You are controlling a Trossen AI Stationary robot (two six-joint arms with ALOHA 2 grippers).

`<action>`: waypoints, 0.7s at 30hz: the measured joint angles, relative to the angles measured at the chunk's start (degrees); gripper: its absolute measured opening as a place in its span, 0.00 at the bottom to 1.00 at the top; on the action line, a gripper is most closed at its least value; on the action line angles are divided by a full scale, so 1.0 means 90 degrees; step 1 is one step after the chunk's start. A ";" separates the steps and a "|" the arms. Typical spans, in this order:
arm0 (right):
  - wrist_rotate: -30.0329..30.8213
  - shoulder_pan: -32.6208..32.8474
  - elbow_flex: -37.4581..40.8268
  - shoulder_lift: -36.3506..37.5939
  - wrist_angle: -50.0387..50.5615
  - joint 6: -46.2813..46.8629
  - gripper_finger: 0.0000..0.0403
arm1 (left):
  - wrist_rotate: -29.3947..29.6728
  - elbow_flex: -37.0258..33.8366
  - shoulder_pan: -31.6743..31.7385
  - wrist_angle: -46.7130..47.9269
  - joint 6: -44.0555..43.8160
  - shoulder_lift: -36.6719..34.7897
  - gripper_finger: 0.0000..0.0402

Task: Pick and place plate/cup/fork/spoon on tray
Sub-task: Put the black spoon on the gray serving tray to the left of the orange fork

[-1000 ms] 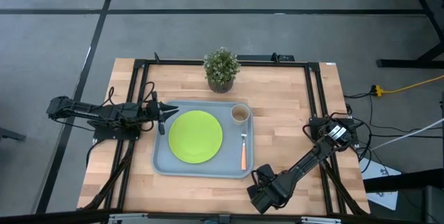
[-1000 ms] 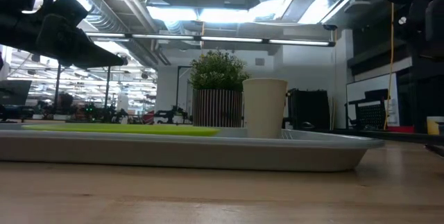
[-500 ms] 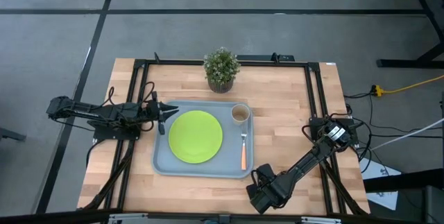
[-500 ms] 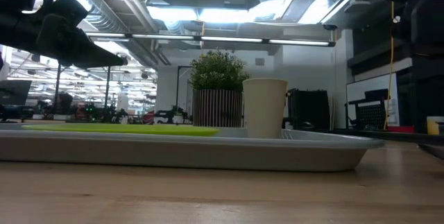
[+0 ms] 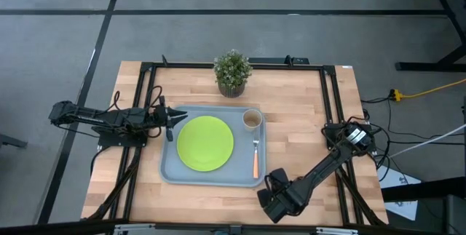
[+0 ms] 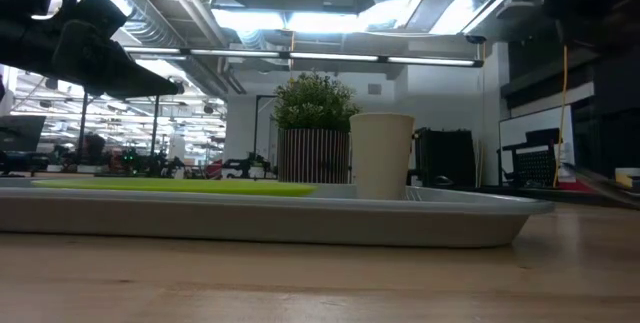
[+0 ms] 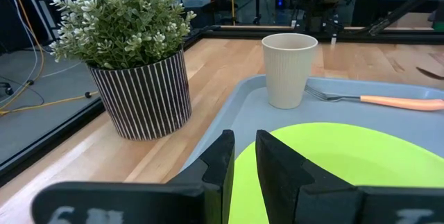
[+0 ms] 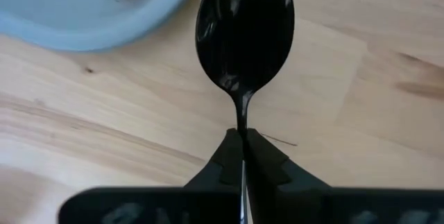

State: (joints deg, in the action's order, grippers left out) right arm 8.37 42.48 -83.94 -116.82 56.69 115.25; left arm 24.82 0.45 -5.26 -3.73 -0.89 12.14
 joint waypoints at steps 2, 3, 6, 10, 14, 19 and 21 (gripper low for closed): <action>0.0052 0.0000 -0.0001 0.0005 0.0003 -0.0010 0.00 | 0.0000 0.0000 -0.0002 0.0000 0.0000 0.0000 0.13; 0.0089 0.0000 -0.0022 0.0015 0.0036 -0.0013 0.00 | 0.0000 0.0000 -0.0001 0.0000 -0.0001 0.0000 0.13; 0.0322 0.0000 -0.0247 0.0031 0.0318 -0.0027 0.00 | -0.0002 0.0000 -0.0002 0.0000 -0.0002 0.0000 0.13; 0.0655 -0.0016 -0.0558 0.0044 0.0715 -0.0051 0.00 | -0.0001 0.0000 -0.0002 0.0000 0.0000 0.0000 0.13; 0.0783 -0.0193 -0.0718 0.0044 0.0806 -0.0150 0.00 | 0.0000 0.0000 -0.0002 0.0000 0.0000 0.0000 0.13; 0.0913 -0.0581 -0.0850 0.0044 0.0698 -0.0548 0.00 | 0.0000 0.0000 0.0000 0.0000 0.0000 0.0000 0.13; 0.1070 -0.0736 -0.0929 0.0046 0.0609 -0.0726 0.00 | -0.0002 0.0000 0.0000 0.0000 0.0000 -0.0002 0.13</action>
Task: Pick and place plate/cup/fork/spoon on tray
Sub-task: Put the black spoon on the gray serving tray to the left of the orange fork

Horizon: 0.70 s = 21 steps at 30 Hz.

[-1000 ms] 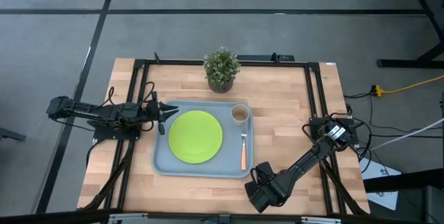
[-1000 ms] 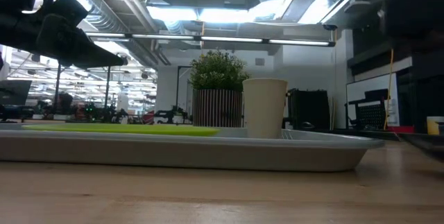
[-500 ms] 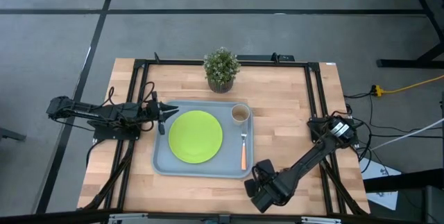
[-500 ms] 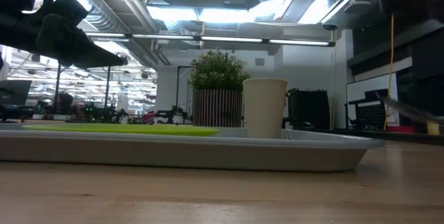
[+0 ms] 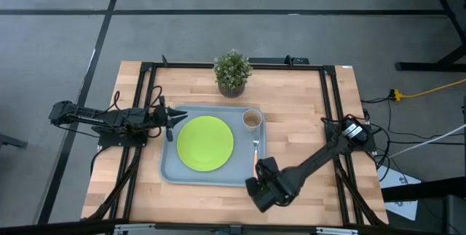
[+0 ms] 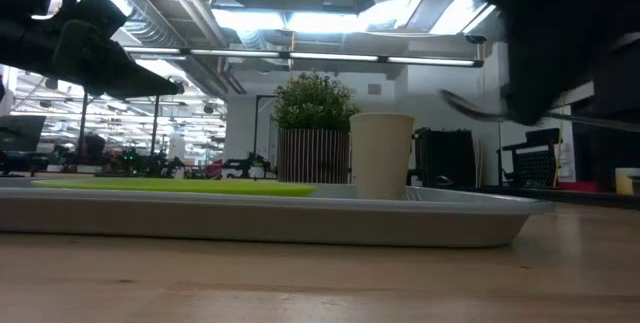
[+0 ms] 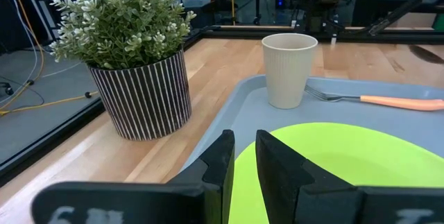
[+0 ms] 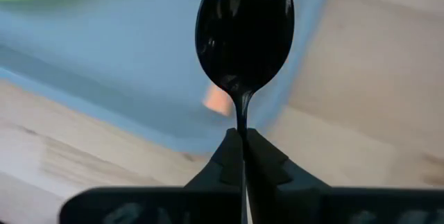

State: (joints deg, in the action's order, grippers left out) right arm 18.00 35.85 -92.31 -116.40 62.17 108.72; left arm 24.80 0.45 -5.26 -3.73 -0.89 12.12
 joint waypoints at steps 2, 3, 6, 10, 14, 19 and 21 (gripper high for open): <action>0.0062 -0.0165 -0.0056 0.0003 -0.0125 -0.0218 0.00 | 0.0000 0.0000 0.0000 0.0000 -0.0002 0.0002 0.13; 0.0067 -0.0256 -0.0071 0.0003 -0.0192 -0.0294 0.00 | 0.0002 0.0000 -0.0002 0.0000 -0.0001 0.0002 0.13; 0.0070 -0.0533 -0.0071 0.0003 -0.0326 -0.0451 0.00 | 0.0002 0.0000 0.0000 0.0000 -0.0002 0.0002 0.13; 0.0069 -0.0866 -0.0071 0.0001 -0.0534 -0.0463 0.00 | 0.0002 0.0000 0.0000 0.0000 0.0000 0.0002 0.13; 0.0070 -0.1114 -0.0020 -0.0004 -0.0750 -0.0470 0.00 | 0.0001 0.0000 -0.0001 0.0000 0.0000 0.0002 0.13; 0.0021 -0.1344 0.0265 -0.0016 -0.1203 -0.0444 0.00 | 0.0001 0.0000 -0.0001 0.0000 -0.0002 0.0002 0.13; 0.0009 -0.1438 0.0403 -0.0020 -0.1413 -0.0441 0.00 | 0.0002 0.0000 0.0000 0.0000 0.0000 0.0002 0.13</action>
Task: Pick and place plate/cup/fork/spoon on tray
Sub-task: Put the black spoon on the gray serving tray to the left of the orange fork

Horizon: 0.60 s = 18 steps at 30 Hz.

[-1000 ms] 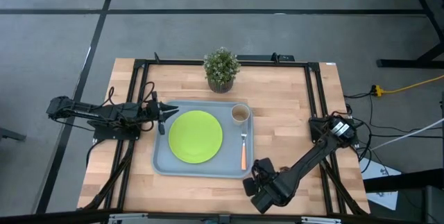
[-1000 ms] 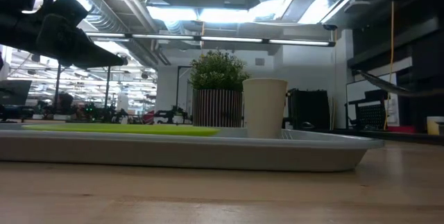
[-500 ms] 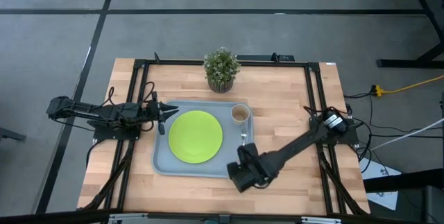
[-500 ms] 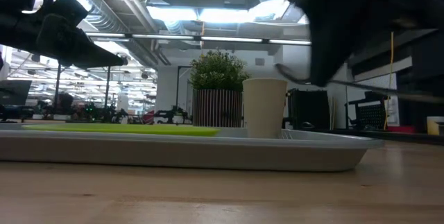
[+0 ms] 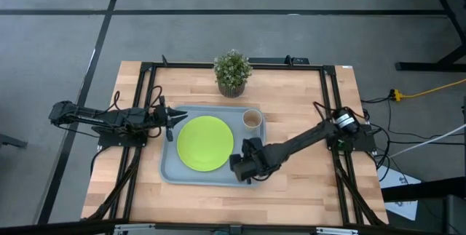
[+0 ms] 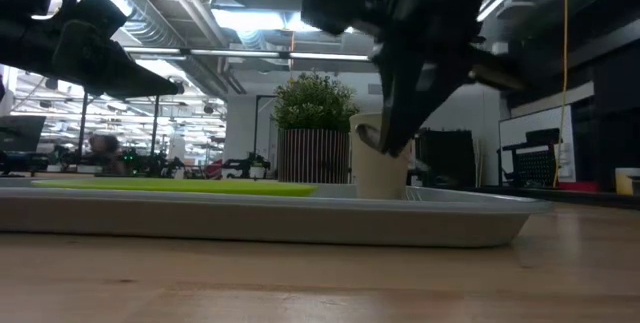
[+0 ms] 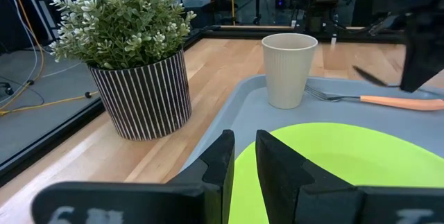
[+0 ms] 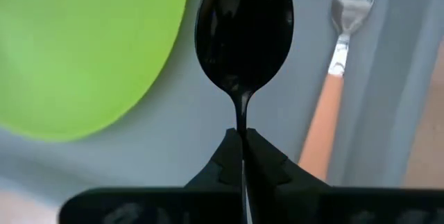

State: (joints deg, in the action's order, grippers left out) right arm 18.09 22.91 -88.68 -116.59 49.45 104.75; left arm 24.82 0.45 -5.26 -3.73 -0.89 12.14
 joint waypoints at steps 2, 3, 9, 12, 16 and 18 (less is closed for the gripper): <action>0.0005 -0.0098 0.0091 -0.0003 -0.0074 0.0056 0.00 | 0.0000 0.0000 -0.0001 0.0000 0.0000 0.0000 0.13; -0.0007 -0.0143 0.0156 -0.0003 -0.0126 0.0149 0.00 | -0.0001 0.0000 -0.0002 0.0000 -0.0001 0.0000 0.13; -0.0163 -0.0355 0.0643 -0.0011 -0.0729 0.0165 0.00 | 0.0000 0.0000 0.0000 0.0000 0.0000 0.0000 0.13; -0.0240 -0.0404 0.0779 -0.0011 -0.0747 0.0165 0.00 | 0.0000 0.0000 -0.0002 0.0000 -0.0001 0.0000 0.13; -0.0240 -0.0405 0.0854 -0.0011 -0.0740 0.0211 0.00 | -0.0001 0.0000 -0.0002 0.0000 0.0000 -0.0001 0.13; -0.0240 -0.0405 0.0923 -0.0008 -0.0774 0.0316 0.02 | -0.0002 0.0000 -0.0002 0.0000 -0.0002 -0.0001 0.13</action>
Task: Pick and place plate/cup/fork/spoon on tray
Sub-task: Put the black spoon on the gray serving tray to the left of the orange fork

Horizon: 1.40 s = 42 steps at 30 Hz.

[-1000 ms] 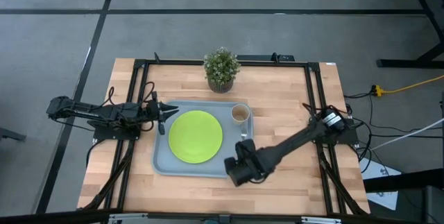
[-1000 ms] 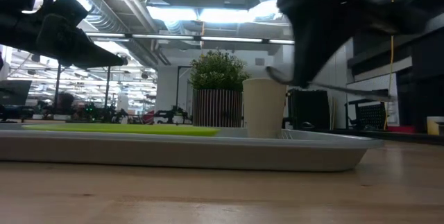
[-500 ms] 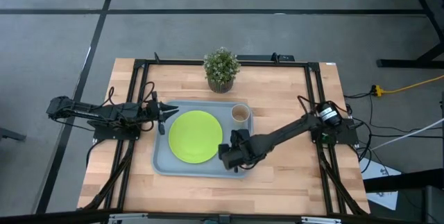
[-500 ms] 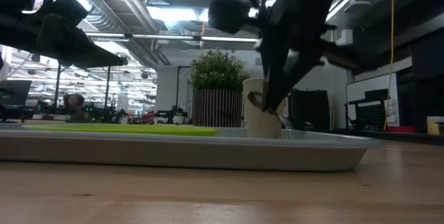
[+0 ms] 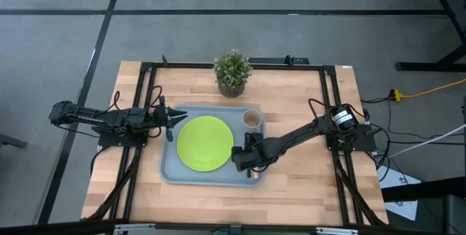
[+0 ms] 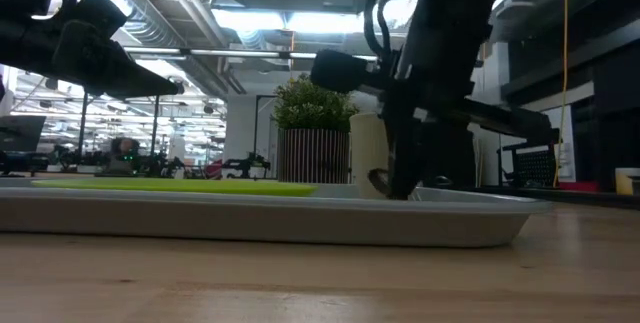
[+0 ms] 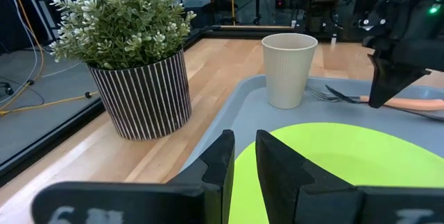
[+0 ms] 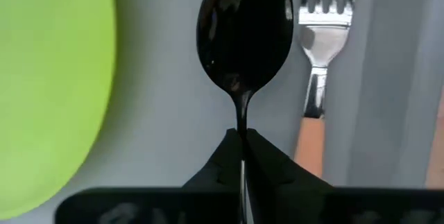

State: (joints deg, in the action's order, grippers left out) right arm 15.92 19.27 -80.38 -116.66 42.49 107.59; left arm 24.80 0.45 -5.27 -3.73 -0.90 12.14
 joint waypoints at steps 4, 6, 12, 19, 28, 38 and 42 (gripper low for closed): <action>-0.0017 0.0000 0.0199 0.0000 -0.0107 0.0040 0.04 | -0.0001 0.0000 0.0002 0.0000 0.0002 0.0001 0.13; -0.0016 -0.0002 0.0252 0.0000 -0.0298 0.0020 0.05 | 0.0000 0.0000 0.0000 0.0000 0.0000 0.0000 0.13; -0.0006 -0.0005 0.0257 0.0000 -0.0273 -0.0015 0.05 | 0.0002 0.0000 0.0002 0.0000 0.0002 -0.0002 0.13; 0.0223 0.0000 0.0257 0.0000 -0.0161 -0.0027 0.06 | -0.0001 0.0000 -0.0001 0.0000 0.0001 -0.0002 0.13; 0.0272 -0.0002 0.0257 0.0000 -0.0125 -0.0017 0.06 | 0.0000 0.0000 -0.0001 0.0000 0.0001 -0.0001 0.13; 0.0277 -0.0002 0.0257 0.0000 -0.0123 -0.0017 0.06 | 0.0002 0.0000 -0.0001 0.0000 0.0002 0.0001 0.13; 0.0293 -0.0002 0.0257 0.0000 -0.0120 -0.0015 0.09 | 0.0000 0.0000 -0.0001 0.0000 0.0002 0.0001 0.13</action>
State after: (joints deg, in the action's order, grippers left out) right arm 18.56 19.25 -78.06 -116.66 41.41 107.46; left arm 24.80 0.45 -5.28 -3.73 -0.89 12.14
